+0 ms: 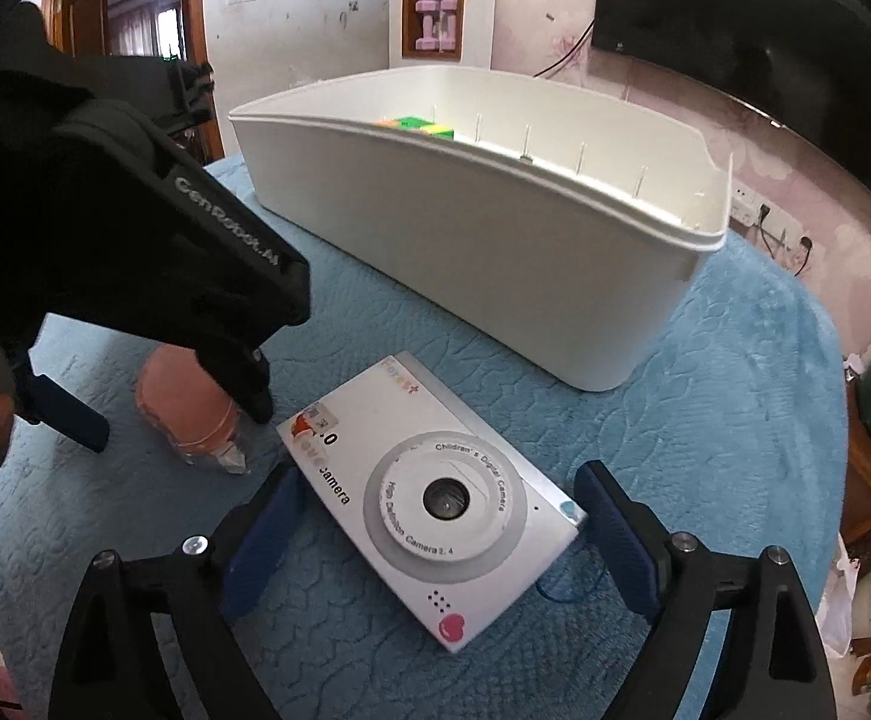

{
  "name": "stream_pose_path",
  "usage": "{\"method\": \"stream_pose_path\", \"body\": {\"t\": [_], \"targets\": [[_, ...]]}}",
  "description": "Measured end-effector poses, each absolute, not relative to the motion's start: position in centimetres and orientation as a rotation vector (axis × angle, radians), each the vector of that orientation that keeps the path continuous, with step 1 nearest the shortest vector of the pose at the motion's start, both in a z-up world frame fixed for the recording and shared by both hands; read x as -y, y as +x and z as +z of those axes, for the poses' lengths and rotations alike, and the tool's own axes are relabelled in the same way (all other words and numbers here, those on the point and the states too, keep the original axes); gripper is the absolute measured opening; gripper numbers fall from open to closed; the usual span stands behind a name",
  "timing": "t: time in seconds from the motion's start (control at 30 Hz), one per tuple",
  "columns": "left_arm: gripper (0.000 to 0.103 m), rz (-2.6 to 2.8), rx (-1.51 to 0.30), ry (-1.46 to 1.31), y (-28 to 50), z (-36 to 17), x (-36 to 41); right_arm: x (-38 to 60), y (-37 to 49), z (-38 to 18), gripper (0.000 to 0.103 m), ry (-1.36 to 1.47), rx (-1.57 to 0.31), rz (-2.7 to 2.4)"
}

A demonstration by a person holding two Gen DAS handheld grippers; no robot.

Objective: Organize rigid objects
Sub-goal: 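Lower the left tool onto the pink eraser while the right tool approaches the white toy gadget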

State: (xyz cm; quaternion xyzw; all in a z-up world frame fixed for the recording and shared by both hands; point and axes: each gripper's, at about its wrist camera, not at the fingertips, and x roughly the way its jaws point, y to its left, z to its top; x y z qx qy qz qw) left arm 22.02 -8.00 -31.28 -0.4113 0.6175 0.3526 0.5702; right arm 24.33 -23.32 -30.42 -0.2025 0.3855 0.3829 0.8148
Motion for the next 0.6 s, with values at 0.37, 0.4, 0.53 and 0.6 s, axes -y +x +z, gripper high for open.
{"method": "stream_pose_path", "body": {"t": [0.37, 0.4, 0.53, 0.6], "targets": [[0.058, 0.854, -1.418, -0.958, 21.6, -29.9, 8.2, 23.2, 24.4, -30.5, 0.084, -0.421, -0.835, 0.820], [0.055, 0.852, -1.417, -0.958, 21.5, -29.9, 8.2, 23.3, 24.3, -30.4, 0.083, -0.420, -0.835, 0.820], [0.049, 0.845, -1.405, -0.944, 21.1, -29.6, 8.2, 23.6, 23.7, -30.3, 0.074, -0.412, -0.839, 0.814], [0.045, 0.842, -1.396, -0.933, 20.8, -29.5, 8.4, 23.8, 23.3, -30.2, 0.070, -0.409, -0.844, 0.811]]}}
